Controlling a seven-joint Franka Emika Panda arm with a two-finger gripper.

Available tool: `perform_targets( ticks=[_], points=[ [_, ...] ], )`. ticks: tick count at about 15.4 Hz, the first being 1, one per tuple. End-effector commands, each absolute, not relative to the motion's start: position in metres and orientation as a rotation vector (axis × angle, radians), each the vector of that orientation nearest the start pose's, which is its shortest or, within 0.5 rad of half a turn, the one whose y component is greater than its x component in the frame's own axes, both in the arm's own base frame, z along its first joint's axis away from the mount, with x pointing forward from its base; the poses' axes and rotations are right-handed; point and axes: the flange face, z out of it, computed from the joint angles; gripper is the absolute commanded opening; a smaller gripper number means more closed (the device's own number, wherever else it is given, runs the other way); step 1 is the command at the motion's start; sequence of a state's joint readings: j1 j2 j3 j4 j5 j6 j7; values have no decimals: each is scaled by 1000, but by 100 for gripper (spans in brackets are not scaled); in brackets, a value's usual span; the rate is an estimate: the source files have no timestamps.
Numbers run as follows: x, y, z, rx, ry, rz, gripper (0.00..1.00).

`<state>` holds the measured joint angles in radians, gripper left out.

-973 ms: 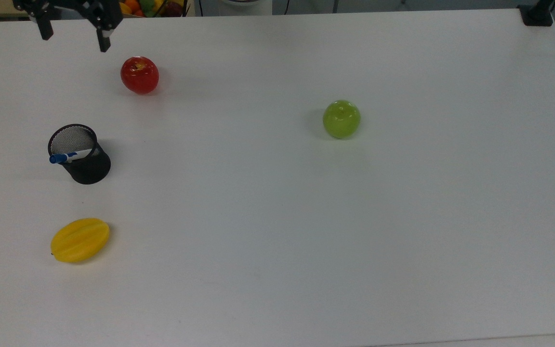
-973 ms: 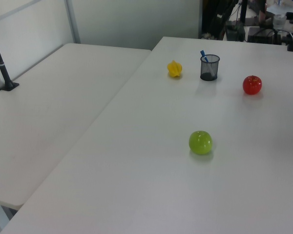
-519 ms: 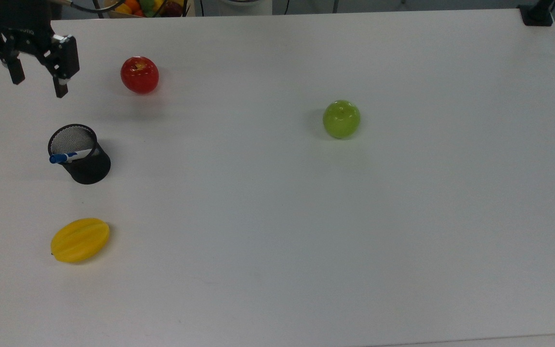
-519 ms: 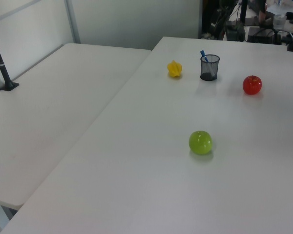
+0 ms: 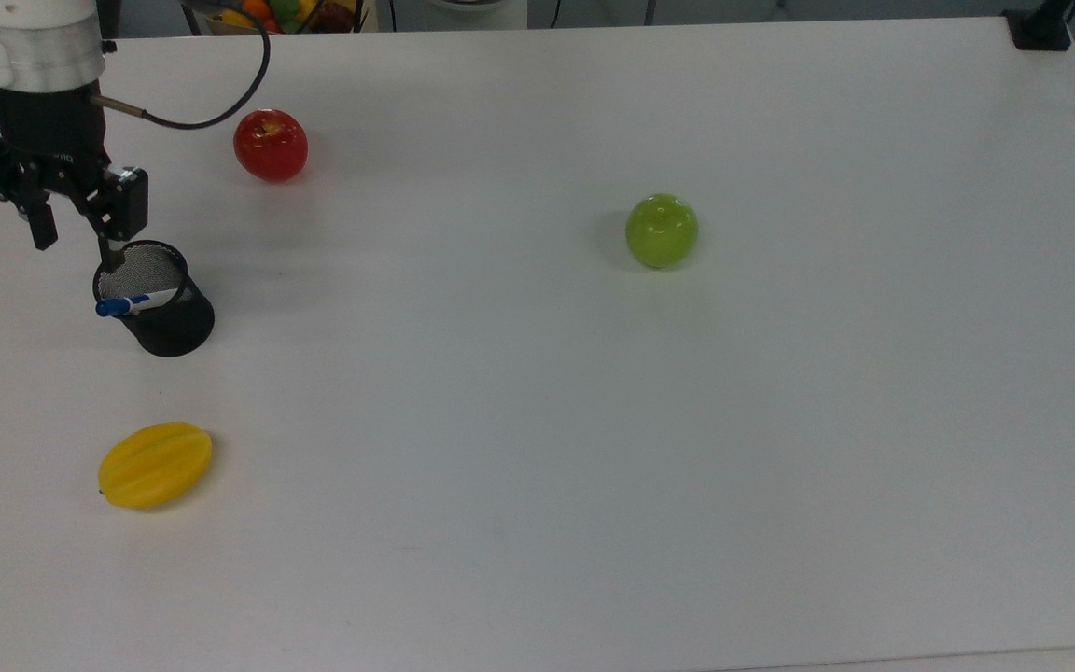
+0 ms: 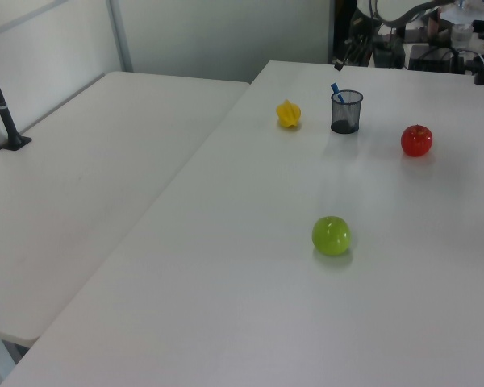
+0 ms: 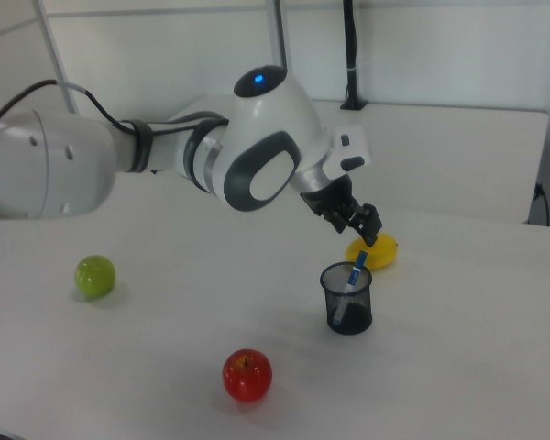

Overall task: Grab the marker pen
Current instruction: 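Lower the gripper and close it on the white marker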

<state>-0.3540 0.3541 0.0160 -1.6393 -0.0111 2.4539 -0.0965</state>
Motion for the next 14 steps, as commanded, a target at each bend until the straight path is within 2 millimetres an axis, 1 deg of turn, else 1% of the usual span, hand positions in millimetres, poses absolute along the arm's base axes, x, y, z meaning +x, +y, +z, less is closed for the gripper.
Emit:
perform_targets(
  ticks=[1,5,6,7,9,10,12,14],
  points=[
    [666,-234,433,-3136,390,-771,68],
    [672,-235,411,-3133,386,-793,62],
    [673,-235,409,-3133,386,-791,58],
    [674,-233,406,-3134,379,-786,56],
    [674,-231,406,-3134,374,-783,49],
    [674,-231,405,-3134,374,-781,43],
    [675,-229,405,-3134,369,-779,26],
    [675,-228,405,-3136,360,-779,17]
  ],
)
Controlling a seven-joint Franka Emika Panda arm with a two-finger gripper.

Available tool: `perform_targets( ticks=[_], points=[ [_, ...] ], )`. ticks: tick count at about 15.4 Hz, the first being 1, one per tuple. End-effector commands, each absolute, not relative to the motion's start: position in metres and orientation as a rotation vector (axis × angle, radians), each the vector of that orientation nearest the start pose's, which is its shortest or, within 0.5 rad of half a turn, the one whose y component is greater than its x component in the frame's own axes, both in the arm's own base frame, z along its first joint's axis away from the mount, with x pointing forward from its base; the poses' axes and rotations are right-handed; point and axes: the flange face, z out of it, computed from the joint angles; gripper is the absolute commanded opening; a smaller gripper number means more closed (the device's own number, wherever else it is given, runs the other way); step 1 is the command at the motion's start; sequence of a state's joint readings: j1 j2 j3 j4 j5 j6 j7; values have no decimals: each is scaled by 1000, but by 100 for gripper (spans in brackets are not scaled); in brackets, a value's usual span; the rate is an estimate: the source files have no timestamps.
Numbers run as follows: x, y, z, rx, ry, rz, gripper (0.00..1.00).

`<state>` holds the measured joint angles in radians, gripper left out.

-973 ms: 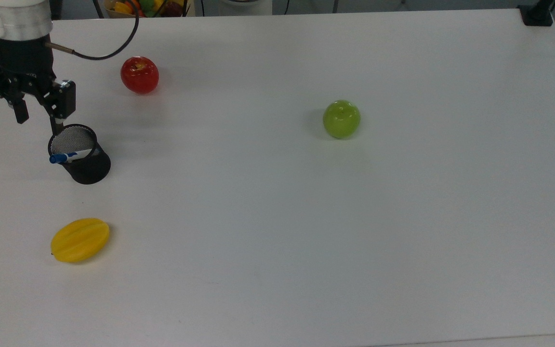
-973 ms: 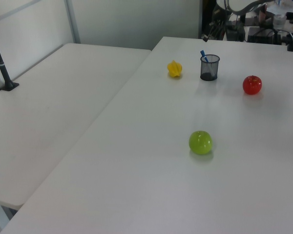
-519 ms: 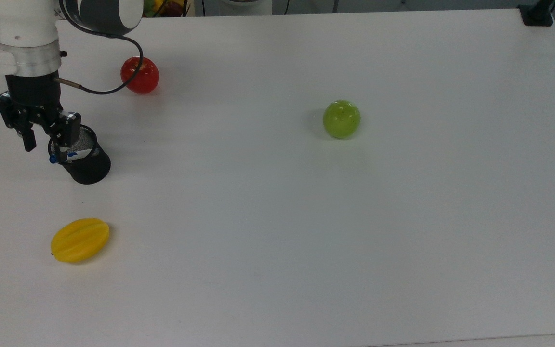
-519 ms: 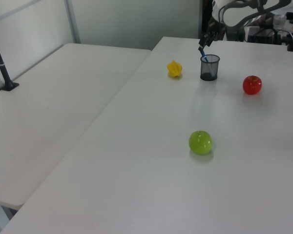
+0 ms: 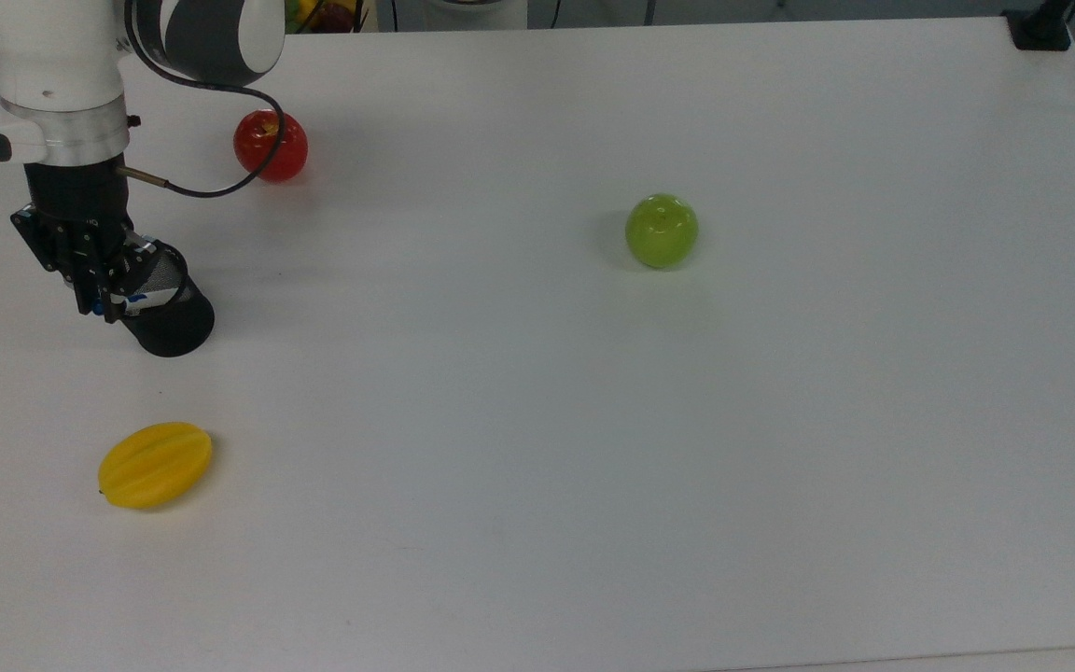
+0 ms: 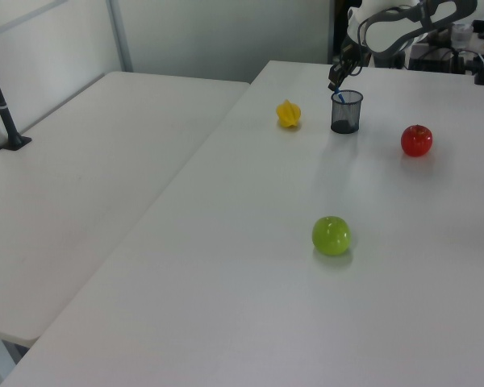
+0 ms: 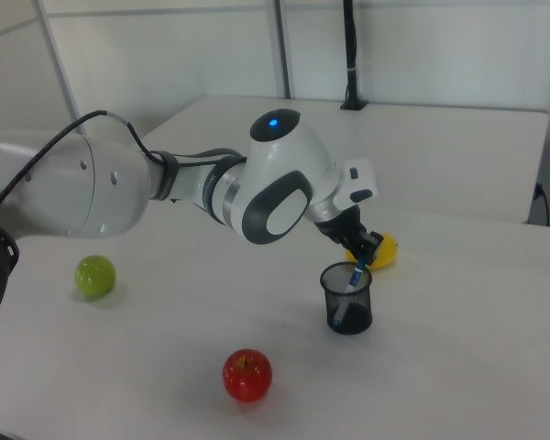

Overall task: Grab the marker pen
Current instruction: 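Lower the gripper and close it on the white marker, then lift the marker straight up out of the pen cup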

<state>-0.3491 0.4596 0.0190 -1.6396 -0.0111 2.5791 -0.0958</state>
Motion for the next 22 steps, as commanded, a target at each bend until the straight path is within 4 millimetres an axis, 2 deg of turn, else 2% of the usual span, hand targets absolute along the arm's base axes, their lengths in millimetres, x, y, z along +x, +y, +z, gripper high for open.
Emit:
perform_targets(
  ticks=[1,4,7,11,14,15,19,20,22],
  points=[
    [675,-228,405,-3136,360,-779,14],
    [675,-228,408,-3137,357,-783,13],
    [672,-228,425,-3132,361,-813,13],
    [661,-228,483,-3113,372,-933,13],
    [649,-227,522,-3106,390,-928,13],
    [643,-224,543,-3097,395,-957,13],
    [630,-201,586,-3055,383,-991,13],
    [627,-197,591,-3046,385,-964,13],
    [628,-165,598,-3028,331,-892,13]
  ],
)
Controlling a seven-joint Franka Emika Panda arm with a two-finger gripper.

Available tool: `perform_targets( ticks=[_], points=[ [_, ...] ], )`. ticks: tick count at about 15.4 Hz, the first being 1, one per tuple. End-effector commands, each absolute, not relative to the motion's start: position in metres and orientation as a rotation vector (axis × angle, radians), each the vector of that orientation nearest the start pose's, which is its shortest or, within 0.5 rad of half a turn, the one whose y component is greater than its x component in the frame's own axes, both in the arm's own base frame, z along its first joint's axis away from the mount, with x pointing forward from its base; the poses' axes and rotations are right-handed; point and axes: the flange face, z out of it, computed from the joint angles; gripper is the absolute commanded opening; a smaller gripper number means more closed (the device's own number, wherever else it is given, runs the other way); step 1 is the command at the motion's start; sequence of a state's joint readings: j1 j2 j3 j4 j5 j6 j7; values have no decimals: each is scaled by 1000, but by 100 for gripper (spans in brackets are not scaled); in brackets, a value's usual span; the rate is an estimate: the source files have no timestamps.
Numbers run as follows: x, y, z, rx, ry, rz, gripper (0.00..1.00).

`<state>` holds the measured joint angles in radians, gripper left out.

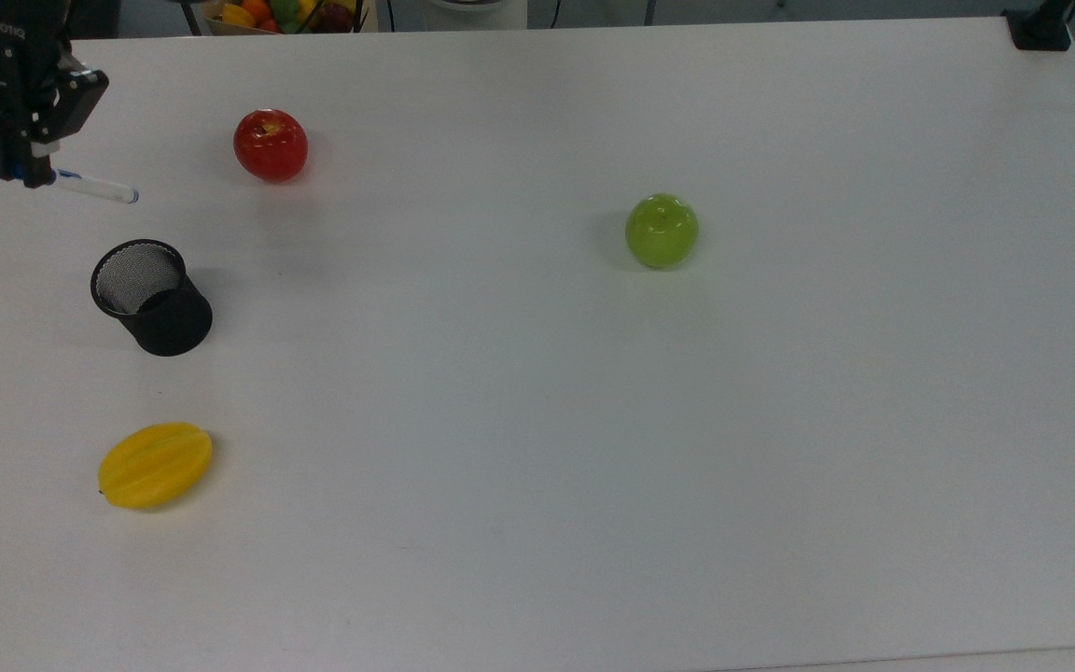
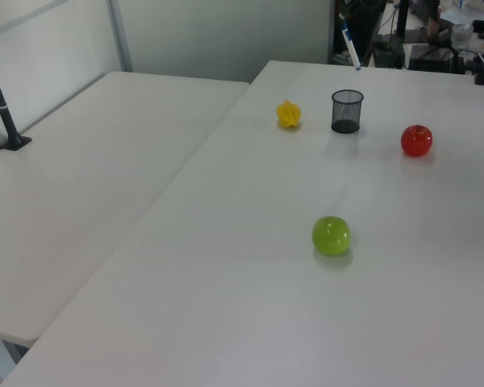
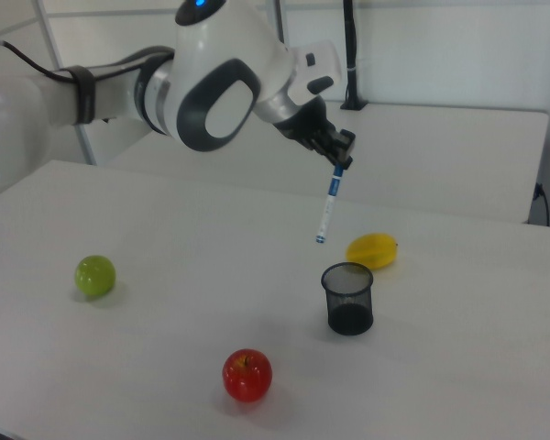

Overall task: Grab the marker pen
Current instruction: 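Lift the marker straight up out of the pen cup, then carry the marker over beside the green apple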

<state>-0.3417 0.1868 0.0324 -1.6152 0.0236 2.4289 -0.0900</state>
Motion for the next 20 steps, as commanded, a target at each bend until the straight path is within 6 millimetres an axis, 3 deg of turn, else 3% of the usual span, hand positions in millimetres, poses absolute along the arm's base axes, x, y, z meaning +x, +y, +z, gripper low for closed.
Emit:
perform_targets(
  ticks=[1,5,10,12,16,20],
  points=[
    [628,-150,602,-3015,323,-868,13],
    [633,-88,602,-3000,274,-741,13],
    [641,11,578,-3003,86,-575,11],
    [644,41,564,-3003,21,-536,11],
    [660,99,504,-3014,-97,-409,11],
    [673,143,471,-3009,-183,-354,11]
  ],
)
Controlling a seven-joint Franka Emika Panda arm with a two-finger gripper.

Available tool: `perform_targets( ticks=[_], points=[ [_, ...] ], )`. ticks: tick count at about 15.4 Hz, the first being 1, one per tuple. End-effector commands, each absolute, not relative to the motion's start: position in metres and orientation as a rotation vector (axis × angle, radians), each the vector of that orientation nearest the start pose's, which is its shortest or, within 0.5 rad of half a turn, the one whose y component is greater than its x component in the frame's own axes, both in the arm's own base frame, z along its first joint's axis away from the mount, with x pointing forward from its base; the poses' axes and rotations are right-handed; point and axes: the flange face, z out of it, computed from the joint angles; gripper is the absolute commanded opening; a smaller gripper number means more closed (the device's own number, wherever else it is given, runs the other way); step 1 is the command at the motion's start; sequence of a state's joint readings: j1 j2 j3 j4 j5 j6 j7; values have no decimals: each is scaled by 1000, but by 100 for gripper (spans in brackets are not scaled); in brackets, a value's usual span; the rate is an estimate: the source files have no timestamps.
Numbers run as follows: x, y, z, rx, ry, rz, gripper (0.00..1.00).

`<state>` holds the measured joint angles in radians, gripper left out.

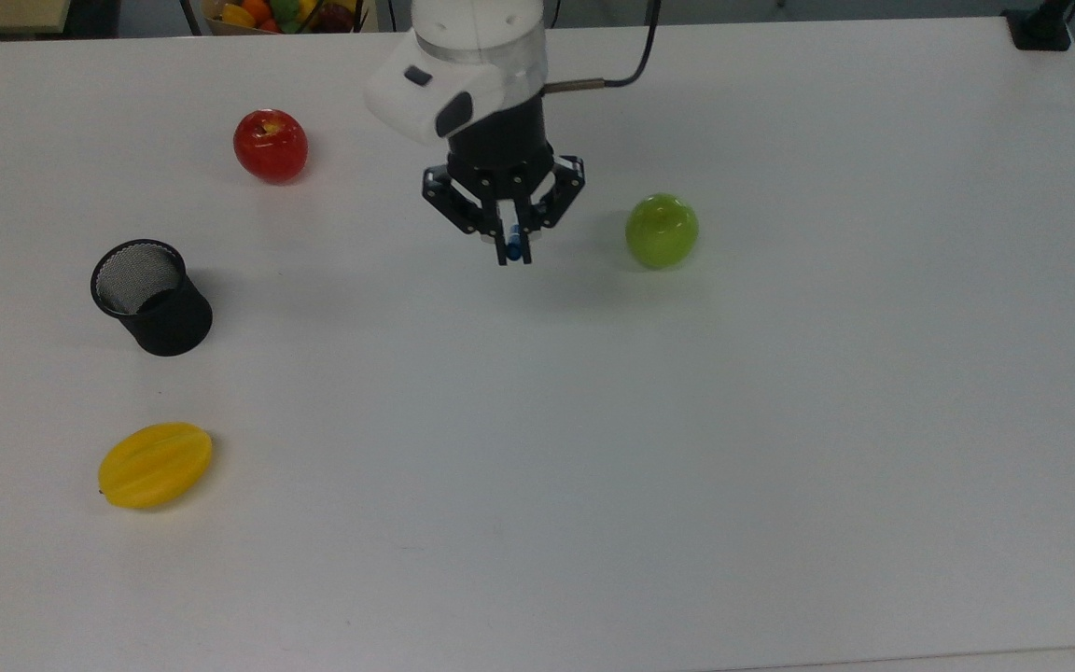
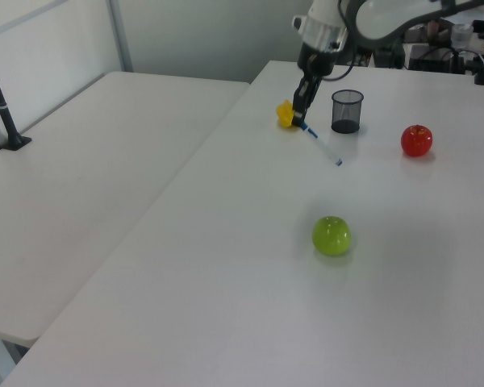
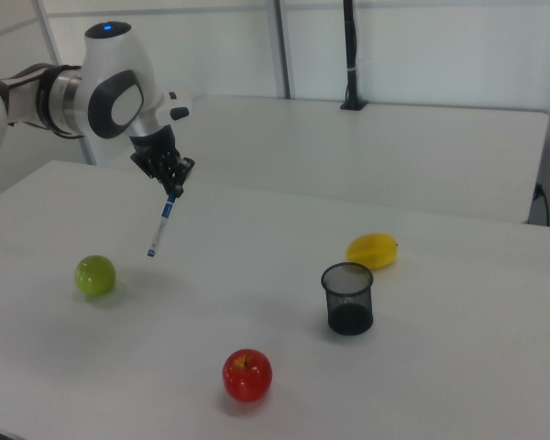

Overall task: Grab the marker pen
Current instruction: 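Carry the marker over beside the green apple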

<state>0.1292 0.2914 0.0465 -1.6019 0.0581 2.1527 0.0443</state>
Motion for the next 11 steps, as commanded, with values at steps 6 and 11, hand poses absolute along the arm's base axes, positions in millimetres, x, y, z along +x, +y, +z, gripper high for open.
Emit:
perform_targets(
  ticks=[6,11],
  points=[
    [672,207,425,-3003,-284,-304,11],
    [676,228,391,-3011,-299,-291,11]
  ],
)
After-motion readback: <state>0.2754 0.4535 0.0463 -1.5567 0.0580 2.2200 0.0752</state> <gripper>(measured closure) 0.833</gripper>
